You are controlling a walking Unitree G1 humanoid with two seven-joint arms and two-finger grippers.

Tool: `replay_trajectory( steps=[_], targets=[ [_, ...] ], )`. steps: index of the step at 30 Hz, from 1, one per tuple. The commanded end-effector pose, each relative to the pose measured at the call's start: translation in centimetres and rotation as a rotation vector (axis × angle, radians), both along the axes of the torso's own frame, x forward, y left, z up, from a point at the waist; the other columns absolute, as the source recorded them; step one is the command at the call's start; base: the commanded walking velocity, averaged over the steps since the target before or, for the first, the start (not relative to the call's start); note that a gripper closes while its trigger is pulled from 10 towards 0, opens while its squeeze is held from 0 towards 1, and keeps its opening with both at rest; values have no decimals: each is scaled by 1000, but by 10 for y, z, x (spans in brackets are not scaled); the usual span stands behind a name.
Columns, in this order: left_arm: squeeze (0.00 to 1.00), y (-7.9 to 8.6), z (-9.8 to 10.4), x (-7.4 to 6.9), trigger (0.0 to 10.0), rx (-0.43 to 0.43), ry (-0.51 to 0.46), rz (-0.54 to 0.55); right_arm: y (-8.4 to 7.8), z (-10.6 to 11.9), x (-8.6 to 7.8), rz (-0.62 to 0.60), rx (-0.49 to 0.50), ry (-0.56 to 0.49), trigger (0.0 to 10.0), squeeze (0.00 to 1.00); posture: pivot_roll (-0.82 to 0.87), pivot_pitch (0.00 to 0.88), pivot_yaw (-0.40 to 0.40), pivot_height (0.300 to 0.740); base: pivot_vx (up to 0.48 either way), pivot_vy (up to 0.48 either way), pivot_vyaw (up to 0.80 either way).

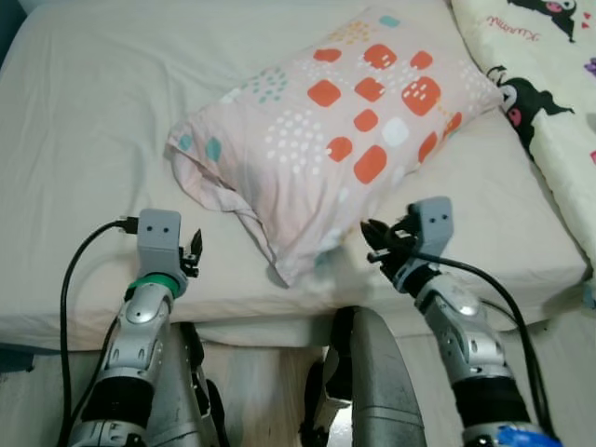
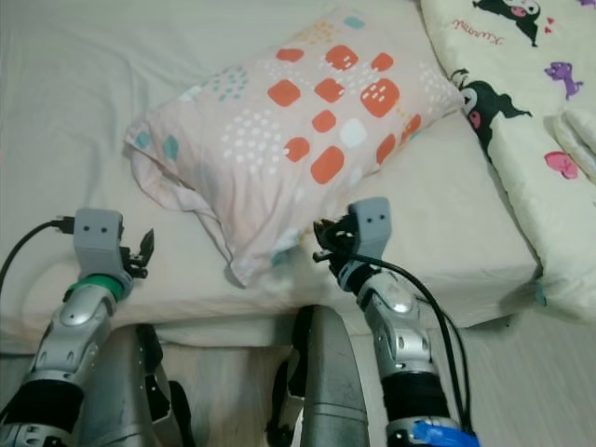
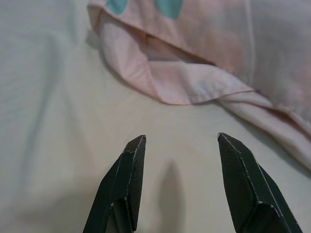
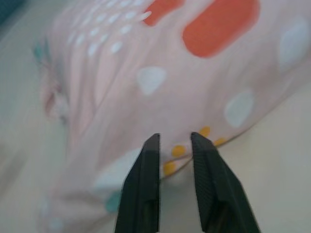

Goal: Clean up the room

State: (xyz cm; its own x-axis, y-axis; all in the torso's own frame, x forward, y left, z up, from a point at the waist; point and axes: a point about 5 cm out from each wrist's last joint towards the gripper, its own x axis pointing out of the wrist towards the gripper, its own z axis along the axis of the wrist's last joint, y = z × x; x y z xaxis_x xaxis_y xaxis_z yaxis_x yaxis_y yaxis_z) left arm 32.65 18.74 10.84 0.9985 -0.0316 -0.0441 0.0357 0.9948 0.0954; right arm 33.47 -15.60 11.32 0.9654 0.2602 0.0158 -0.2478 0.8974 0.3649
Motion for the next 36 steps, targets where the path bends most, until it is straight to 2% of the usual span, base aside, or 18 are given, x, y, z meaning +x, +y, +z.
replay_trajectory(
  steps=[1, 2, 4, 5, 7, 8, 11, 14, 17, 19, 23, 24, 27, 28, 29, 30, 33, 36],
  targets=[
    [0, 0, -7, -5, 10000, 6, 23, -7, -10, -15, -3, -88, 86, 59, 10000, 1000, 42, 233, -5, 552, 0, 0, 0],
    [0, 0, -7, -5, 10000, 6, 23, -7, -10, -15, -3, -88, 86, 59, 10000, 1000, 42, 233, -5, 552, 0, 0, 0],
    [0, -2, -3, -8, 10000, 11, 1, -39, -3, -22, 1, -90, 269, 91, 10000, 1000, 62, 259, 0, 552, 0, 0, 0],
    [0, -2, -3, -8, 10000, 11, 1, -39, -3, -22, 1, -90, 269, 91, 10000, 1000, 62, 259, 0, 552, 0, 0, 0],
    [0, -2, 0, -12, 10000, 29, -15, -80, 11, -26, 6, -35, 433, 125, 10000, 1000, 76, 279, 8, 552, 0, 0, 0],
    [0, -1, 2, -14, 10000, 37, -22, -90, 17, -26, 9, -15, 474, 129, 10000, 1000, 94, 299, 13, 552, 0, 0, 0],
    [0, 2, 9, -18, 10000, 68, -62, -87, 26, -24, 16, -13, 457, 140, 10000, 1000, 120, 327, 15, 552, 0, 0, 0],
    [0, 4, 13, -21, 10000, 83, -81, -88, 28, -22, 19, -3, 463, 135, 10000, 1000, 148, 348, 19, 552, 0, 0, 0],
    [0, 9, 24, -39, 10000, 145, -123, -122, 35, -21, 25, 19, 448, 152, 10000, 1000, 218, 382, 20, 552, 0, 0, 0],
    [0, 9, 24, -39, 10000, 145, -123, -122, 35, -21, 25, 19, 448, 152, 10000, 1000, 218, 382, 20, 552, 0, 0, 0],
    [0, 11, 32, -49, 10000, 179, -141, -148, 37, -20, 29, 22, 455, 171, 10000, 1000, 283, 429, 9, 552, 0, 0, 0],
    [0, 13, 40, -58, 10000, 214, -148, -165, 38, -20, 32, 8, 459, 196, 10000, 1000, 326, 450, 6, 552, 0, 0, 0],
    [0, 15, 43, -61, 10000, 227, -151, -163, 37, -20, 33, -10, 442, 211, 10000, 1000, 340, 454, 6, 552, 0, 0, 0],
    [0, 16, 45, -64, 10000, 233, -152, -161, 38, -20, 35, -23, 426, 230, 10000, 275, 348, 456, 7, 552, 0, 0, 0],
    [0, 16, 45, -64, 10000, 233, -152, -161, 38, -20, 35, -23, 426, 230, 10000, 275, 348, 456, 7, 552, 0, 0, 0],
    [0, 17, 47, -66, 10000, 237, -153, -159, 38, -20, 35, -30, 415, 242, 10000, 0, 351, 458, 8, 552, 0, 0, 0],
    [0, 18, 48, -70, 10000, 252, -146, -166, 40, -20, 36, -33, 407, 264, 10000, 0, 357, 461, 13, 552, 0, 0, 0],
    [0, 18, 49, -71, 10000, 264, -134, -174, 40, -23, 36, -65, 340, 309, 10000, 0, 357, 460, 22, 552, 0, 0, 0]
  ],
)
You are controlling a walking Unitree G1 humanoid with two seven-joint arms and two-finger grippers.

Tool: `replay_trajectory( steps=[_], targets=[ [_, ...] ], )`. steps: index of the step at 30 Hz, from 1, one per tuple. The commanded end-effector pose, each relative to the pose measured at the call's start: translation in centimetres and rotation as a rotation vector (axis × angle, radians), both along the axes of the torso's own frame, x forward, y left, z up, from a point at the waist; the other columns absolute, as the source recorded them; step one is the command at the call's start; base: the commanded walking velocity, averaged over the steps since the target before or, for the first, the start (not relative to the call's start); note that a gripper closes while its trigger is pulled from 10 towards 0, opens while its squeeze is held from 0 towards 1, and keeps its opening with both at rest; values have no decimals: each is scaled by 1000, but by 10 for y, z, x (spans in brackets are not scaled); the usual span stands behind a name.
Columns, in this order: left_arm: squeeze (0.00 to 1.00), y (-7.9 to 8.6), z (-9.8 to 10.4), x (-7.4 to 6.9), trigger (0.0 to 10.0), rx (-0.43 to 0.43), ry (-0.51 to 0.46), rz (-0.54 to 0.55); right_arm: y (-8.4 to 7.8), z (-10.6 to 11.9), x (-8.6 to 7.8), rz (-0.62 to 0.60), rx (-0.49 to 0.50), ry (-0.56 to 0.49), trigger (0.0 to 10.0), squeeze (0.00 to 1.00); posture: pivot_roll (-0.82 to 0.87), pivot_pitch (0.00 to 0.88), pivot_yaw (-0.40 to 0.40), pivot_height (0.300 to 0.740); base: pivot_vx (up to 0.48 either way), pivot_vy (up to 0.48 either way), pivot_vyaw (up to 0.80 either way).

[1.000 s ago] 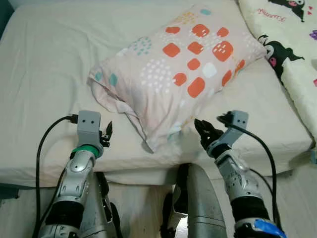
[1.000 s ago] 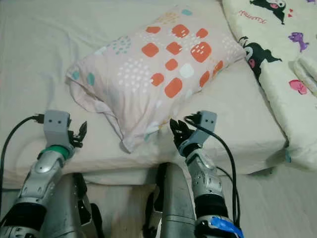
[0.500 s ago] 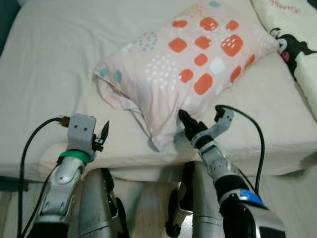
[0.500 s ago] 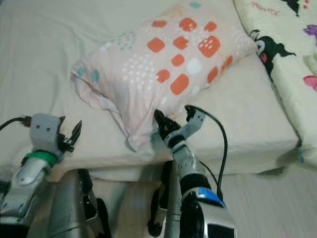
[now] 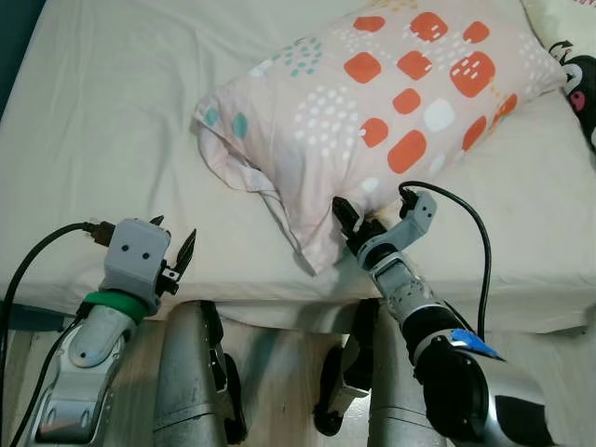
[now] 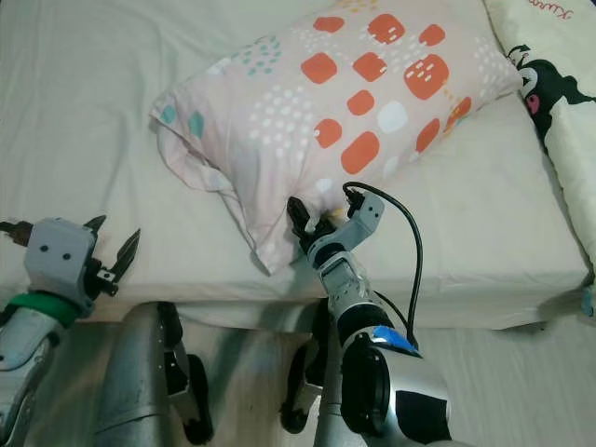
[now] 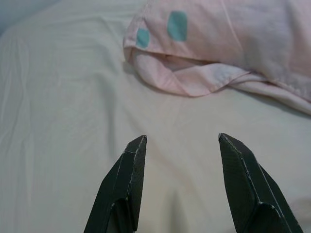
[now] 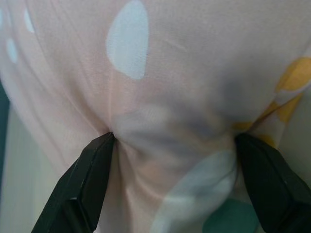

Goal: Clean up the room

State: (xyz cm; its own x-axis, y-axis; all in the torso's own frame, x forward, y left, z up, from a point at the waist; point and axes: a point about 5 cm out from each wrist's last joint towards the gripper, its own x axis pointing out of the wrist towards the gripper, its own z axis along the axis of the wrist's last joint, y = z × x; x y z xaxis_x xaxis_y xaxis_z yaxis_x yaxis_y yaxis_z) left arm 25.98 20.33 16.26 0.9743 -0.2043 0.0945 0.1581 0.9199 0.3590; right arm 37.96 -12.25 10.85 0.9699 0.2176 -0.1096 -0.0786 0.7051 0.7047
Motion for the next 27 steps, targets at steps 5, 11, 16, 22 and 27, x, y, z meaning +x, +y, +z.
replay_trajectory(
  steps=[5, 11, 16, 22, 27],
  targets=[
    [0, 3, -4, -4, 10000, 28, 45, 1, -3, -23, -9, -50, -106, 136, 3686, 0, 364, 460, 32, 552, 0, 0, 0],
    [0, 5, -1, -5, 10000, 41, 56, 2, -3, -21, -9, -48, -72, 116, 0, 0, 373, 459, 41, 552, 0, 0, 0],
    [0, 7, 0, -5, 10000, 48, 61, 8, -3, -19, -7, -56, -64, 100, 0, 0, 374, 454, 40, 552, 0, 0, 0],
    [0, 7, 2, -4, 10000, 52, 61, 7, -8, -20, -8, -81, -86, 107, 0, 0, 372, 448, 34, 552, 0, 0, 0],
    [0, 7, 3, -2, 10000, 53, 59, 11, -16, -19, -7, -99, -97, 105, 0, 0, 366, 445, 33, 552, 0, 0, 0]
  ],
)
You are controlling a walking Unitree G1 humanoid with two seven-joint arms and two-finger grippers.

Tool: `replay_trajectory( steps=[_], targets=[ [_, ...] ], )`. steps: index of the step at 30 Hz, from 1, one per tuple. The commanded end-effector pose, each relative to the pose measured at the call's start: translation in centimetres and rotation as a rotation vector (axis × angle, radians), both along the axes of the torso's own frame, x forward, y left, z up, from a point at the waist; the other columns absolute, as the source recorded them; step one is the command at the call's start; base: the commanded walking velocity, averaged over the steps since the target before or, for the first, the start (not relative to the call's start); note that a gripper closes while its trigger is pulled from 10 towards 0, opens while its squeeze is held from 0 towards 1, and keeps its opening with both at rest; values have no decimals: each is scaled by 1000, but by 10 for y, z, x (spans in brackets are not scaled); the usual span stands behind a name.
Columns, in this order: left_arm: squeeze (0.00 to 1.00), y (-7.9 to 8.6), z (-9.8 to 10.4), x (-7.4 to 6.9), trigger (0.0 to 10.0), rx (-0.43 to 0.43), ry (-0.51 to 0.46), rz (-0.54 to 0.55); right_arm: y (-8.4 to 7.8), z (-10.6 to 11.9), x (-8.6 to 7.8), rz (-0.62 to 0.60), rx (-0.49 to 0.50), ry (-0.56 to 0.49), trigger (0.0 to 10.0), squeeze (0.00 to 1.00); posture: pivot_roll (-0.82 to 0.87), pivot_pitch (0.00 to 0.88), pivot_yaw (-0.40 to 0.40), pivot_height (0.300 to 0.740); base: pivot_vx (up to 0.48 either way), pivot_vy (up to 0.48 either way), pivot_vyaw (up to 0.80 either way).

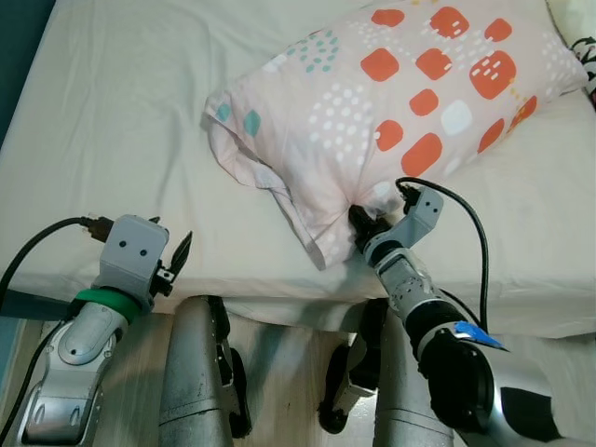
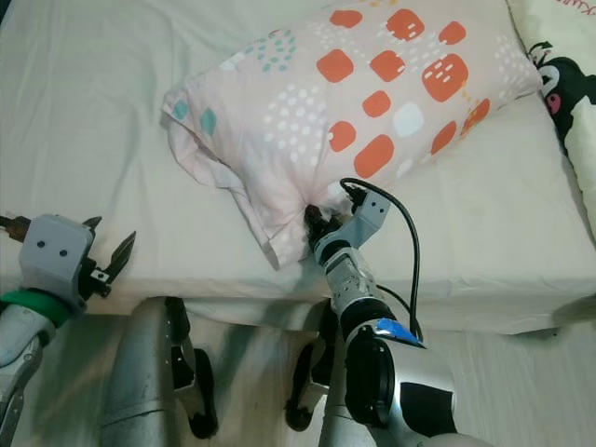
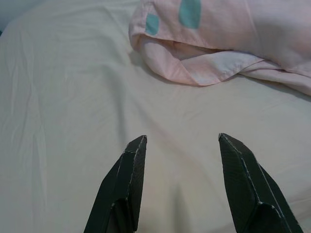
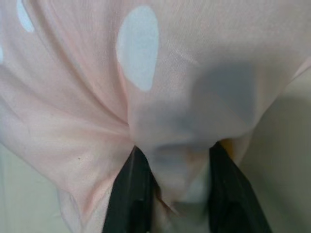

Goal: Clean up the room

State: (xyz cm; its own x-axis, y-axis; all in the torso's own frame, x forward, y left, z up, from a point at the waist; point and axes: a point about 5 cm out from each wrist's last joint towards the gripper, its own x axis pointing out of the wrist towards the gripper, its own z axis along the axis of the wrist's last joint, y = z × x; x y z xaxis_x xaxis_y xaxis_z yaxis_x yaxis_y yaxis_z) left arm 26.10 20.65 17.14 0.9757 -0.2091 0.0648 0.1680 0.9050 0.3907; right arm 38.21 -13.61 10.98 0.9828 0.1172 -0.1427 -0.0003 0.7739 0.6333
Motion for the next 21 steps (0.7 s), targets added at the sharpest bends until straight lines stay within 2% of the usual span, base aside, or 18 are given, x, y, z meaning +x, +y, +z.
replay_trajectory(
  steps=[1, 15, 21],
  targets=[
    [0, 4, -6, -3, 10000, 15, 36, 14, -4, -19, -9, -16, 4, 85, 0, 0, 366, 445, 33, 552, 0, 0, 0],
    [0, 5, -7, 0, 10000, 19, 40, 19, -15, -16, -8, -29, -14, 75, 0, 0, 360, 433, 32, 552, 0, 0, 0],
    [0, 2, -13, 10, 10000, 5, 33, 27, -14, -15, -7, 59, -117, 60, 0, 0, 271, 385, 12, 552, 0, 0, 0]
  ],
)
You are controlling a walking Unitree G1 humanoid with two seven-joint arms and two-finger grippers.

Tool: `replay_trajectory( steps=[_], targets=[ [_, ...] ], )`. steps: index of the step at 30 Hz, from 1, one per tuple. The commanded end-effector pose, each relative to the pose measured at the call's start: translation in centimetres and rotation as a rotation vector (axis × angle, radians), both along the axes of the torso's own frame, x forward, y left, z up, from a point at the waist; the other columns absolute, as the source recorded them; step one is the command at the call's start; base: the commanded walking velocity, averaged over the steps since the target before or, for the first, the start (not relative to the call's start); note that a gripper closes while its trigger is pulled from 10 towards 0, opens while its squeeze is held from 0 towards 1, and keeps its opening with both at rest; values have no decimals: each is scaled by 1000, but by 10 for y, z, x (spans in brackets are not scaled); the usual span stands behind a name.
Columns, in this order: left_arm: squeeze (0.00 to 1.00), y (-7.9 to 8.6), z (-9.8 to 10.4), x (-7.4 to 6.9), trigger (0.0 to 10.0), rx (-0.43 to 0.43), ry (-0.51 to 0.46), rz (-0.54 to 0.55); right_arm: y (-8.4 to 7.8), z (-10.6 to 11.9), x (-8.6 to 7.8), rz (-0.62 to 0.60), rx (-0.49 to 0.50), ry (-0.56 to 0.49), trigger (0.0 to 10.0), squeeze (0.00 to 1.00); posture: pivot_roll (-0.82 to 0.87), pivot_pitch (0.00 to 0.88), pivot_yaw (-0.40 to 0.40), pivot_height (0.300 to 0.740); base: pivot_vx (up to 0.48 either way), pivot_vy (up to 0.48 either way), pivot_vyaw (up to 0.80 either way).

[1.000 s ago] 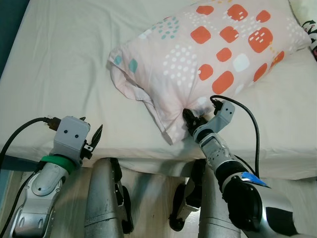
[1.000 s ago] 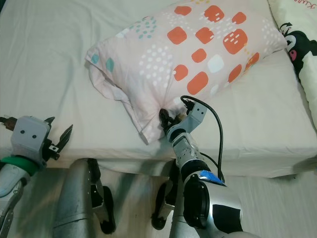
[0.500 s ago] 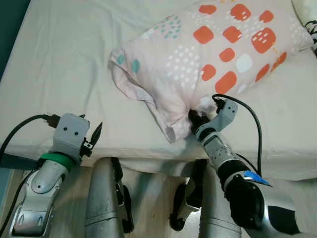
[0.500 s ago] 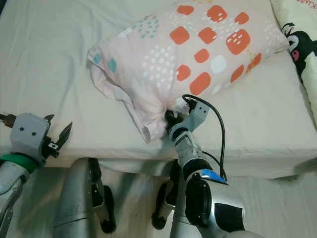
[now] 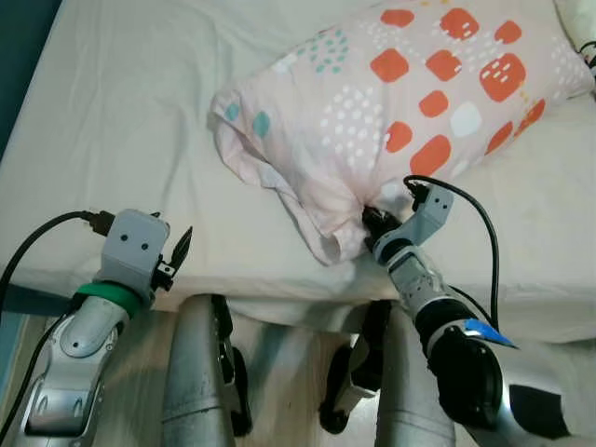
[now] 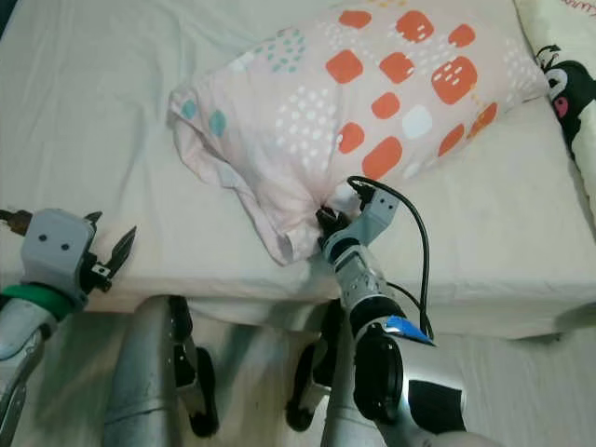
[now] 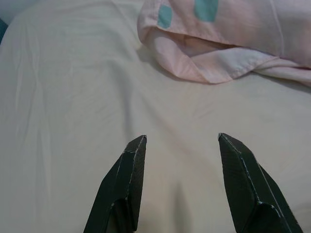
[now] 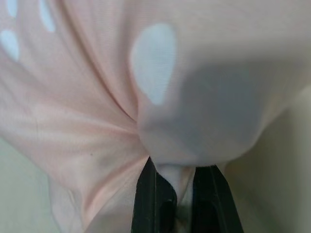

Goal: Clean up the room

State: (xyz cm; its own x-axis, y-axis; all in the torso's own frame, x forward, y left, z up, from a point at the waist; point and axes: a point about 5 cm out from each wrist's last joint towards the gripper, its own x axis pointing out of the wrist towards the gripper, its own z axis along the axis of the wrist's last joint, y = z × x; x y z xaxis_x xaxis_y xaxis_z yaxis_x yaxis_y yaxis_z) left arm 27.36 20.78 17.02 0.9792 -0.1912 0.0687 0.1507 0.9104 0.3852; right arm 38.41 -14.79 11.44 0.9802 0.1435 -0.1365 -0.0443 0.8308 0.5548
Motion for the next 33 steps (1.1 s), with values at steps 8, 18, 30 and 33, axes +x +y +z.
replay_trajectory(
  steps=[8, 18, 30, 33],
  targets=[
    [0, 0, -21, 15, 10000, -40, 36, 84, 19, -3, -5, 255, -71, -46, 0, 0, 170, 293, -32, 552, 0, 0, 0],
    [0, 17, -14, 43, 10000, -197, -21, 272, 54, 0, -29, 712, -113, -189, 0, 0, 76, 212, -17, 552, 0, 0, 0],
    [0, 24, 2, 65, 10000, -204, -96, 330, 90, -2, -91, 1196, -102, -241, 0, 0, 63, 196, -11, 552, 0, 0, 0],
    [0, 29, 6, 69, 10000, -199, -115, 342, 90, 4, -115, 1341, -75, -243, 0, 0, 59, 196, -10, 552, 0, 0, 0]
  ],
)
